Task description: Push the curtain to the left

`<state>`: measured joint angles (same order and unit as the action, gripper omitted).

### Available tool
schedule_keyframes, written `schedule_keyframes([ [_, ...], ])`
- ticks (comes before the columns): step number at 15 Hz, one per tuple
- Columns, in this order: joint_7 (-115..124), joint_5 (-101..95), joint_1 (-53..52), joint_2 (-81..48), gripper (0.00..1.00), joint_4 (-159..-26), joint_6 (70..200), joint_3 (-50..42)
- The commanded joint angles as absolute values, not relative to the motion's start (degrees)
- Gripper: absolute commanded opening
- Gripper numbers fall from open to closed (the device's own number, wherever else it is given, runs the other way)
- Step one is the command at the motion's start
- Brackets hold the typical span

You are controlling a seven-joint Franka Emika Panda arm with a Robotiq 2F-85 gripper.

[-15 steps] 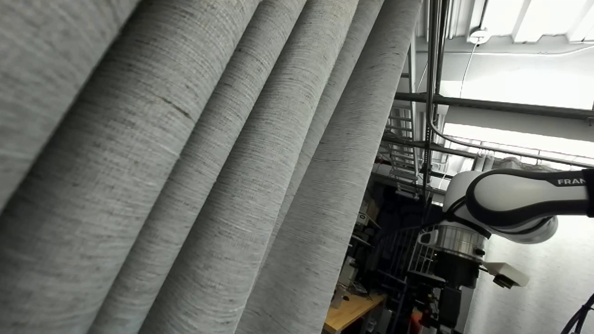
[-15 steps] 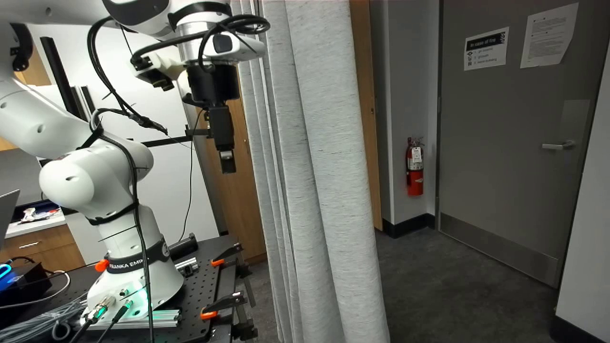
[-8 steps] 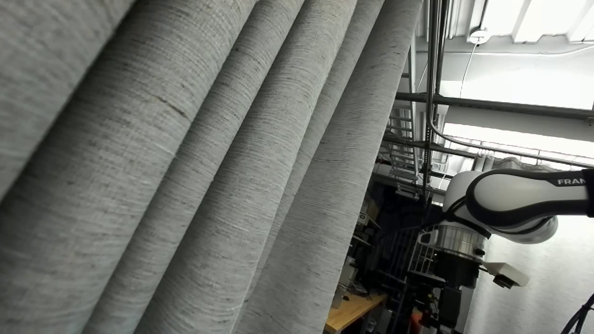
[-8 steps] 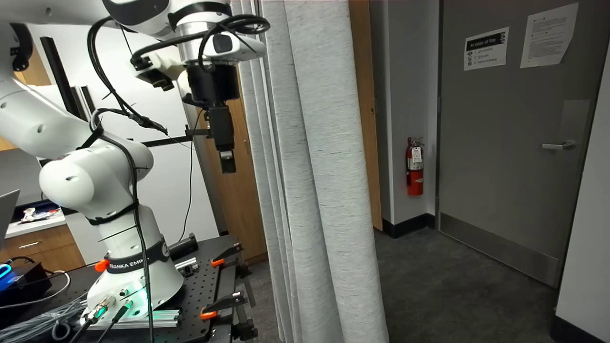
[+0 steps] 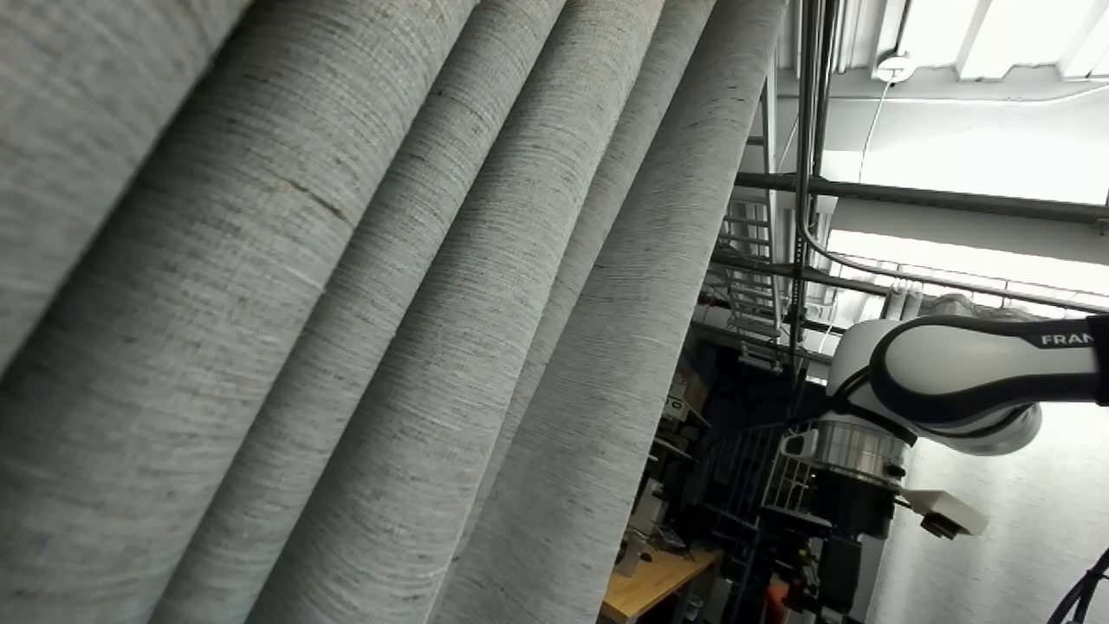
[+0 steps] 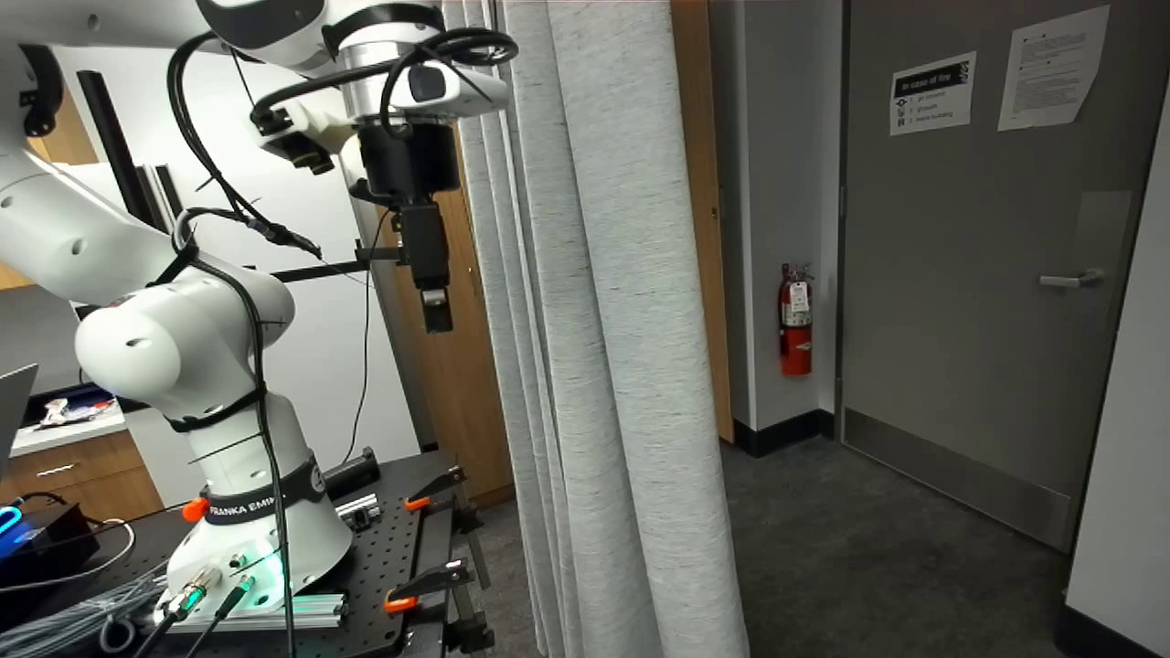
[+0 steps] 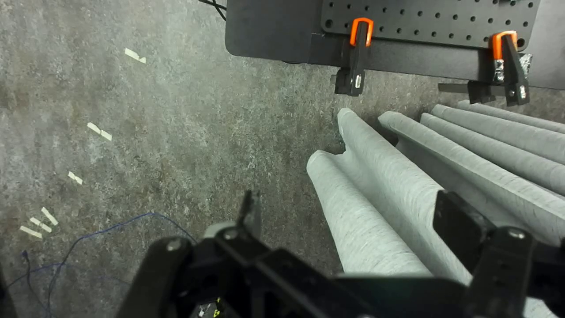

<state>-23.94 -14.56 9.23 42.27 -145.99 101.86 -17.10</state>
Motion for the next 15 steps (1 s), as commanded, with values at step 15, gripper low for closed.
schedule_keyframes([
  [15, -26.71, -11.99, 5.30, 45.05, 1.00, -147.06, 111.52, -17.11],
])
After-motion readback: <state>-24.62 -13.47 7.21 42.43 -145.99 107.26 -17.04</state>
